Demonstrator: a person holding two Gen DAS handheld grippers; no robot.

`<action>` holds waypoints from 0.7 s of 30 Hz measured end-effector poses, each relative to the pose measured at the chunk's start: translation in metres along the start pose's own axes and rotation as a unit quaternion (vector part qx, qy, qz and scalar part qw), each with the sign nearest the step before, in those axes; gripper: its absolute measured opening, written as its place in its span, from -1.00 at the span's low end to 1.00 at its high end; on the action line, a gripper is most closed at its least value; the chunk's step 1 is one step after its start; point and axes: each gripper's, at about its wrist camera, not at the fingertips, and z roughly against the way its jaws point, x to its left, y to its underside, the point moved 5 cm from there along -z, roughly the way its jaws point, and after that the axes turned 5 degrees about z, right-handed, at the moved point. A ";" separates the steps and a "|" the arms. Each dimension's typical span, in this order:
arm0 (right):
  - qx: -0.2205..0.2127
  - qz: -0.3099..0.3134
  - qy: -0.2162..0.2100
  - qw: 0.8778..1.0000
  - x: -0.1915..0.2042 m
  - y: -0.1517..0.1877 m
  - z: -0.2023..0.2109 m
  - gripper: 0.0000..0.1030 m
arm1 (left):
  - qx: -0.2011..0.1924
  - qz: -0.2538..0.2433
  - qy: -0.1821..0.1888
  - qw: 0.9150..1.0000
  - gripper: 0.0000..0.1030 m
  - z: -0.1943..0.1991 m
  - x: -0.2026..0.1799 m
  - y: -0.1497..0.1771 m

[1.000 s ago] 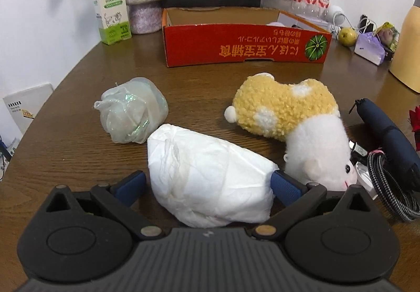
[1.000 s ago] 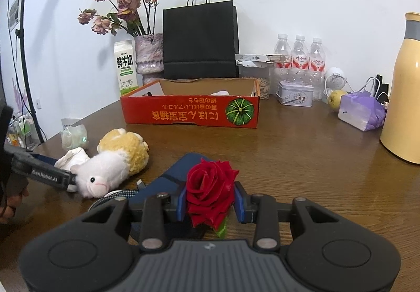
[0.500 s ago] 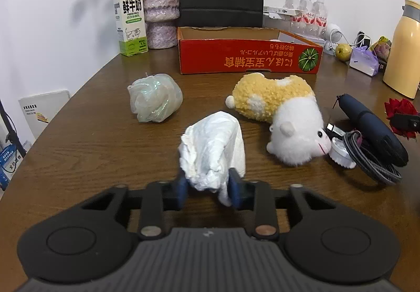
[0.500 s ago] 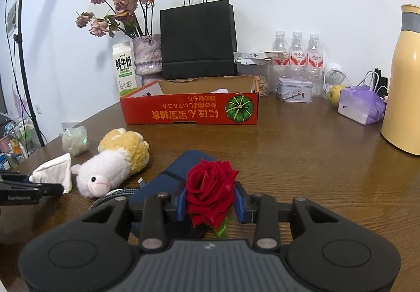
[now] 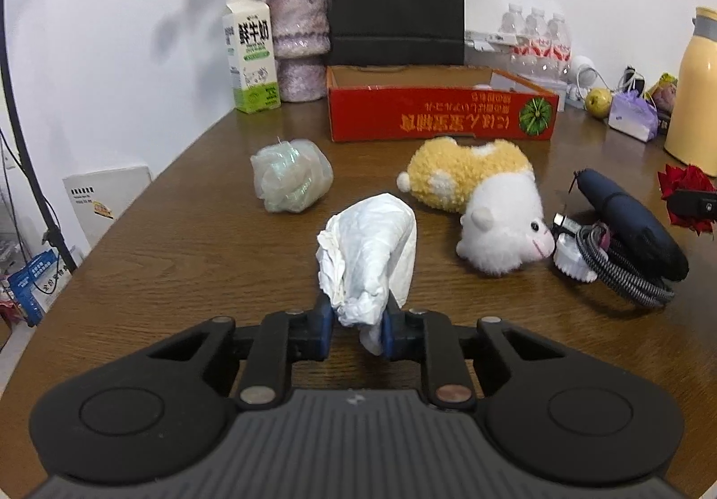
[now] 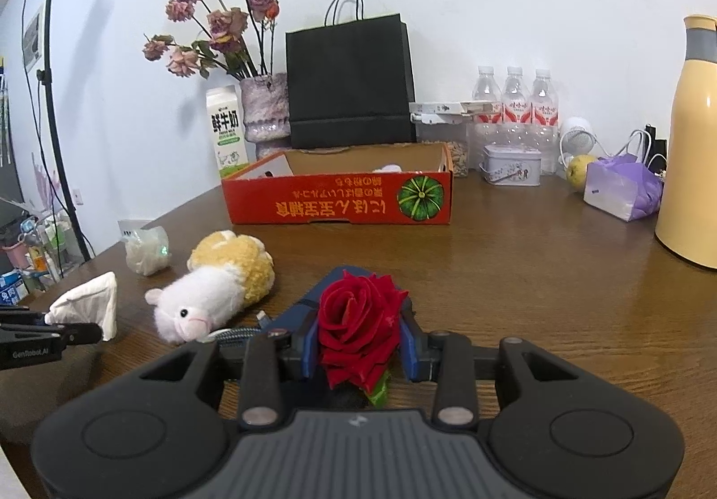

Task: Organize objects
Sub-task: 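Carry the white cloth and red rose with both tools toward the box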

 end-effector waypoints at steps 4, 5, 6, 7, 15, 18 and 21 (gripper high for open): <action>-0.009 0.004 -0.005 1.000 0.005 -0.005 0.005 -0.34 | -0.017 0.002 -0.003 1.000 -0.61 0.010 -0.003 -0.008; -0.011 0.004 -0.006 1.000 0.006 -0.006 0.006 -0.34 | -0.020 0.002 -0.002 1.000 -0.61 0.013 -0.004 -0.010; -0.014 0.005 -0.008 1.000 0.008 -0.007 0.007 -0.34 | -0.024 0.004 -0.002 1.000 -0.61 0.015 -0.006 -0.012; -0.016 0.006 -0.009 1.000 0.010 -0.009 0.007 -0.34 | -0.027 0.005 -0.001 1.000 -0.61 0.016 -0.008 -0.014; -0.035 0.016 -0.023 0.999 0.023 -0.025 0.008 -0.34 | -0.054 0.009 0.012 0.998 -0.60 0.023 -0.023 -0.038; -0.043 0.018 -0.027 0.999 0.026 -0.033 0.006 -0.34 | -0.064 0.006 0.015 0.998 -0.60 0.023 -0.030 -0.047; -0.049 0.023 -0.031 0.998 0.029 -0.041 0.003 -0.34 | -0.074 0.007 0.019 0.997 -0.60 0.023 -0.036 -0.058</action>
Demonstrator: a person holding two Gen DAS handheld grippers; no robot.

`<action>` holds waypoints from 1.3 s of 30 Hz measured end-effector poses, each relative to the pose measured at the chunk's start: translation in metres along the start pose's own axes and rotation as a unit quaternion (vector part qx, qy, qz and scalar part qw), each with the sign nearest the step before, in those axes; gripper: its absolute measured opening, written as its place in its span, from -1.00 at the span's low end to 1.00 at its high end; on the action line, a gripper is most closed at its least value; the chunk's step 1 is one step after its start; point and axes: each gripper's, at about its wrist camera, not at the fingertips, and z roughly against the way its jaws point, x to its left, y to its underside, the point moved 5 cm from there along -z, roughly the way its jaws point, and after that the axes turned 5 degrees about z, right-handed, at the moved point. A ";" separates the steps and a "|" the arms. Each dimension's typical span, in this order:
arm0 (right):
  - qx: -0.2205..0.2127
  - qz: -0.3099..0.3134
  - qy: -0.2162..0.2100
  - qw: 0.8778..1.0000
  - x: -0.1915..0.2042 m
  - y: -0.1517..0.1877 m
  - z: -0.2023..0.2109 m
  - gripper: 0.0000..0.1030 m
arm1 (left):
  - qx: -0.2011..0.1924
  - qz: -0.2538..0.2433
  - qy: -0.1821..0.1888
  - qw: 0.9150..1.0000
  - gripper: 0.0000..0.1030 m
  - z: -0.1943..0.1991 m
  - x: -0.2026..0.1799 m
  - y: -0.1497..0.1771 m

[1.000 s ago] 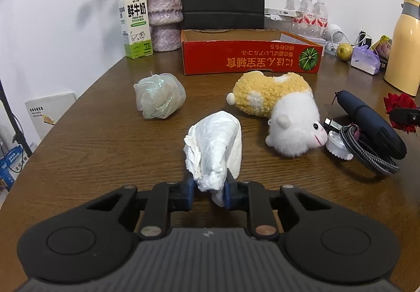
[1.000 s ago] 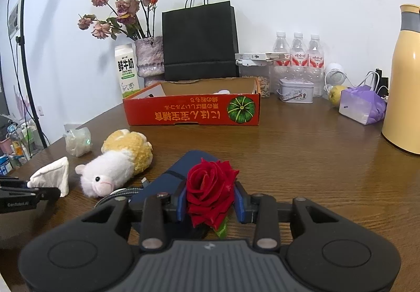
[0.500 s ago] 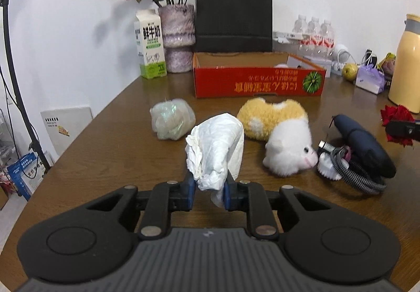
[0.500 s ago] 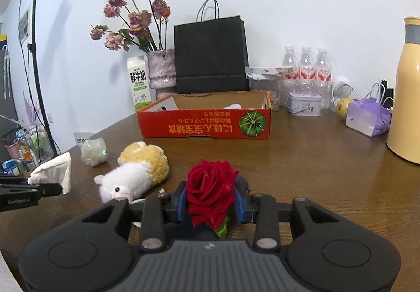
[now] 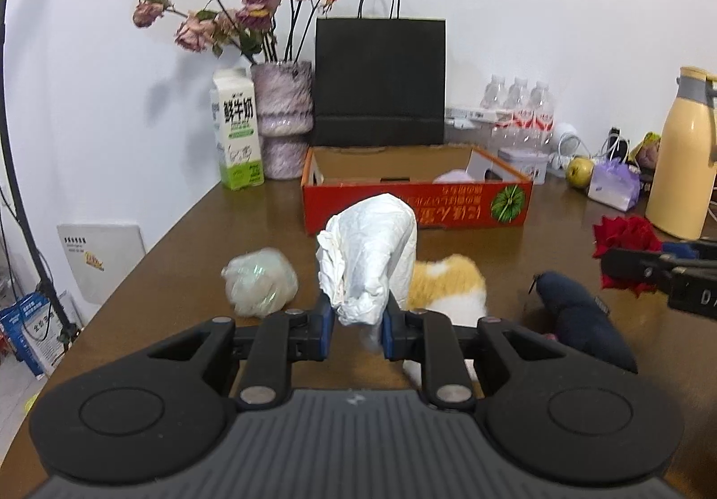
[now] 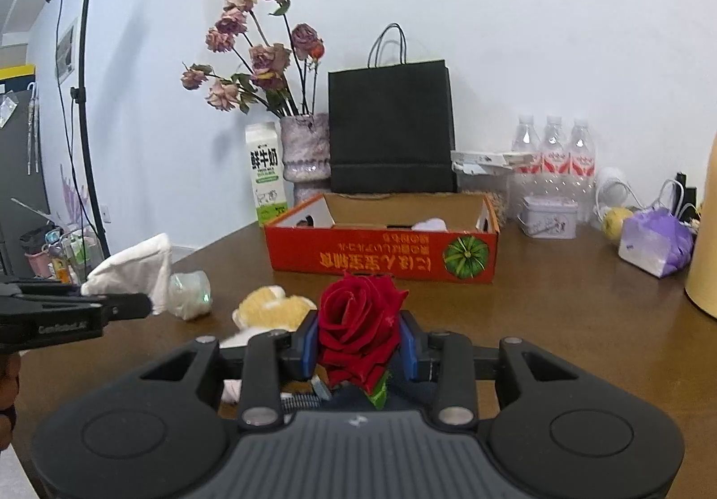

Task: Organize objects
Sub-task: 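Carry the white cloth and red rose with both tools toward the box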

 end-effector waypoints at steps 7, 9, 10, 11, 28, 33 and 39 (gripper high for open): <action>-0.012 0.010 -0.005 1.000 0.005 -0.019 -0.014 -0.34 | -0.017 0.003 0.005 1.000 -0.60 -0.011 -0.011 -0.023; -0.015 0.014 -0.005 1.000 0.006 -0.024 -0.019 -0.34 | -0.020 0.004 0.006 1.000 -0.60 -0.015 -0.013 -0.028; -0.016 0.017 -0.006 1.000 0.006 -0.027 -0.021 -0.34 | -0.022 0.004 0.007 1.000 -0.60 -0.017 -0.015 -0.031; -0.018 0.020 -0.006 1.000 0.007 -0.030 -0.024 -0.34 | -0.024 0.004 0.007 1.000 -0.60 -0.019 -0.016 -0.034; -0.041 0.053 -0.005 0.998 0.004 -0.087 -0.080 -0.34 | -0.044 0.020 -0.003 0.999 -0.60 -0.064 -0.031 -0.082; -0.041 0.048 -0.005 0.998 -0.003 -0.098 -0.103 -0.34 | -0.045 0.030 -0.008 0.999 -0.60 -0.083 -0.033 -0.095; -0.040 0.038 -0.004 0.998 -0.016 -0.110 -0.129 -0.34 | -0.046 0.035 -0.014 0.998 -0.60 -0.110 -0.040 -0.110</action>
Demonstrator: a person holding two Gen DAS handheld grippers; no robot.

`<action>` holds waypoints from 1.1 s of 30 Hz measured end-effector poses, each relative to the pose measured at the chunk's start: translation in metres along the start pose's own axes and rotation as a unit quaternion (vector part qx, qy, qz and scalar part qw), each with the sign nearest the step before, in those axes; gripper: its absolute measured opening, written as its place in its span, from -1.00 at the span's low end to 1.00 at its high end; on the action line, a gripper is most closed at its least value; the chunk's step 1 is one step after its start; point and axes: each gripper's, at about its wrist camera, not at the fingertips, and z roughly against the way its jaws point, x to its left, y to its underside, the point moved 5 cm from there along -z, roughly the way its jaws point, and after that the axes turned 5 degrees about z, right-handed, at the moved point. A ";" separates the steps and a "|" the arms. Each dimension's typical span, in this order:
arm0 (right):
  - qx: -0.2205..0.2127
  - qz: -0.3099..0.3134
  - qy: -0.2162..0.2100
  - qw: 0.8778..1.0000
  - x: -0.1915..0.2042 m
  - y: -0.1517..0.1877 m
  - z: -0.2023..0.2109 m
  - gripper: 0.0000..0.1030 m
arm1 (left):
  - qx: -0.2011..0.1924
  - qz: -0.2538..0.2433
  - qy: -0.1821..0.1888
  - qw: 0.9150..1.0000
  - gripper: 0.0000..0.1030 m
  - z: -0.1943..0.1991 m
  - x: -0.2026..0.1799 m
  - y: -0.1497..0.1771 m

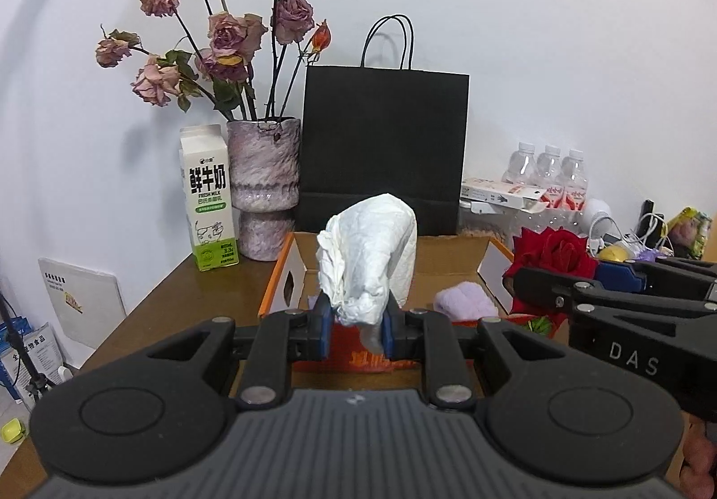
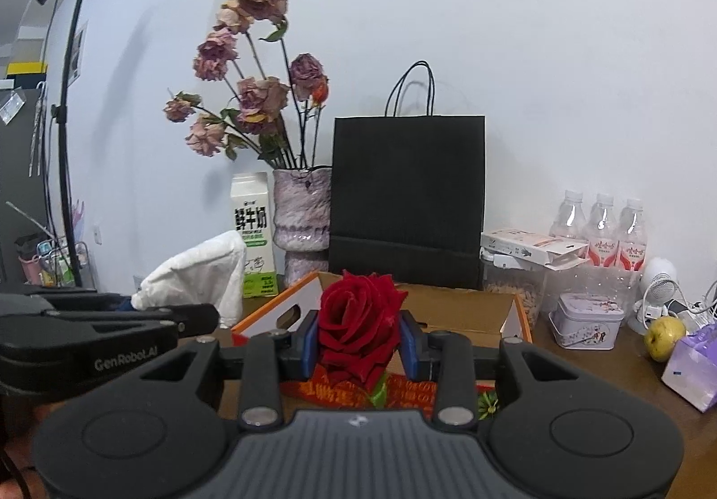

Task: Organize objects
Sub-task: 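Carry the white cloth and red rose with both tools toward the box, then lower both tools into the box and open them to drop cloth and rose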

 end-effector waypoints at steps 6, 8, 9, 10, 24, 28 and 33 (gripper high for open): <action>0.000 -0.009 0.001 1.000 -0.015 -0.007 -0.023 -0.34 | 0.005 0.011 -0.006 1.000 -0.60 -0.026 -0.004 -0.009; 0.001 -0.009 0.001 1.000 -0.018 -0.010 -0.032 -0.34 | 0.004 0.016 -0.008 1.000 -0.60 -0.034 -0.004 -0.014; 0.002 -0.008 0.000 1.000 -0.020 -0.011 -0.036 -0.34 | 0.004 0.019 -0.008 1.000 -0.60 -0.037 -0.004 -0.016; 0.003 -0.007 0.000 1.000 -0.021 -0.011 -0.040 -0.34 | 0.003 0.021 -0.008 1.000 -0.60 -0.041 -0.004 -0.018; 0.030 0.000 -0.003 1.000 -0.038 -0.013 -0.100 -0.34 | 0.021 0.025 -0.011 0.999 -0.60 -0.102 -0.011 -0.033; 0.043 0.002 -0.002 0.999 -0.042 -0.009 -0.117 -0.34 | 0.030 0.022 -0.013 0.999 -0.60 -0.119 -0.008 -0.033; 0.053 -0.005 0.001 0.999 -0.053 -0.006 -0.134 -0.34 | 0.044 0.019 -0.021 0.999 -0.60 -0.140 -0.005 -0.031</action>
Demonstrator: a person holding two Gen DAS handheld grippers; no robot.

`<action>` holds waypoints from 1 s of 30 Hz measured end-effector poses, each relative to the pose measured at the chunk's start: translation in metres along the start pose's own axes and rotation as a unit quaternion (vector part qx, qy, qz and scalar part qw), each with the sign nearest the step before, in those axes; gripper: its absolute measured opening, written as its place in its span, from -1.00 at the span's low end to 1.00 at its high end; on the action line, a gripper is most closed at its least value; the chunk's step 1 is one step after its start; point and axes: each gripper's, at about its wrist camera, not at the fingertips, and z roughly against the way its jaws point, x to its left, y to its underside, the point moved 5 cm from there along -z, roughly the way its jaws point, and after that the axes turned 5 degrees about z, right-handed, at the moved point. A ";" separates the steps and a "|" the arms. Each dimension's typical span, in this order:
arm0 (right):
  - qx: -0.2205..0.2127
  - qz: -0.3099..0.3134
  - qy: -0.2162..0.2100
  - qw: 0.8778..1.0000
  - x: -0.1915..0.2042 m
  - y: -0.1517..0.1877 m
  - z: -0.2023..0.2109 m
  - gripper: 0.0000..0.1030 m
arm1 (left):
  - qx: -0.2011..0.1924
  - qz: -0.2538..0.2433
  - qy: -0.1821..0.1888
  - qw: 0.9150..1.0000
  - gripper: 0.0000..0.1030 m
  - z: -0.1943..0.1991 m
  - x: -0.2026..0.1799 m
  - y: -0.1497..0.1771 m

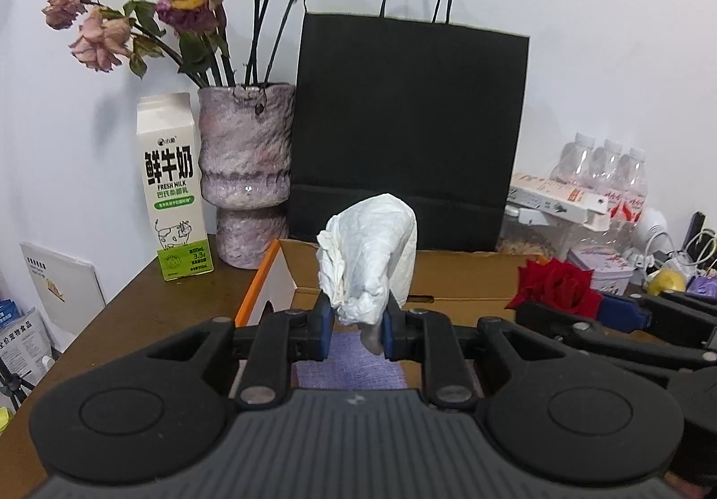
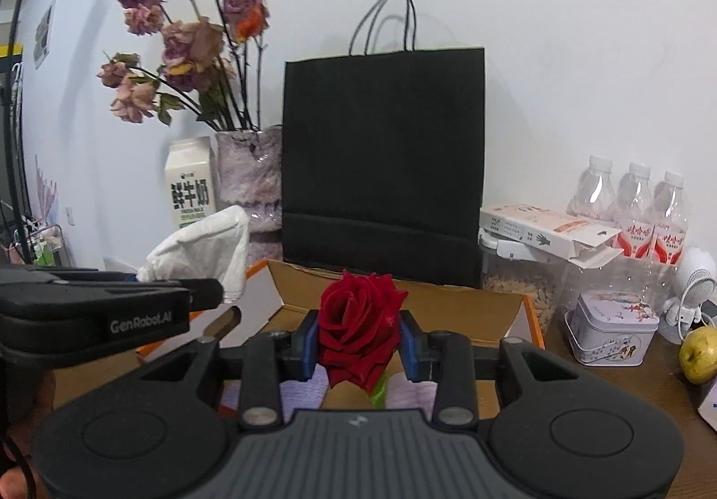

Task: Organize objects
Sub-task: 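Lower both tools into the box and open them to drop cloth and rose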

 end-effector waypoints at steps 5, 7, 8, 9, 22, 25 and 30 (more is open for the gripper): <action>0.013 -0.006 0.005 1.000 -0.010 0.004 -0.015 -0.34 | 0.011 -0.005 -0.006 1.000 -0.60 -0.018 0.002 0.001; 0.020 -0.008 0.008 1.000 -0.012 0.006 -0.021 -0.34 | 0.015 -0.006 -0.008 1.000 -0.60 -0.025 0.002 0.001; 0.023 -0.009 0.009 1.000 -0.013 0.008 -0.024 -0.34 | 0.016 -0.007 -0.009 1.000 -0.60 -0.028 0.002 0.000; 0.026 -0.010 0.009 1.000 -0.014 0.009 -0.027 -0.34 | 0.018 -0.007 -0.011 1.000 -0.60 -0.031 0.002 0.001; 0.041 -0.028 0.019 0.999 -0.024 0.027 -0.053 -0.34 | 0.043 -0.014 -0.018 0.999 -0.60 -0.067 0.004 0.010; 0.044 -0.032 0.022 0.998 -0.027 0.029 -0.055 -0.33 | 0.042 -0.015 -0.016 0.999 -0.57 -0.068 0.004 0.011; 0.044 -0.035 0.028 0.998 -0.029 0.029 -0.055 -0.24 | 0.037 -0.016 -0.021 0.999 -0.29 -0.067 0.004 0.010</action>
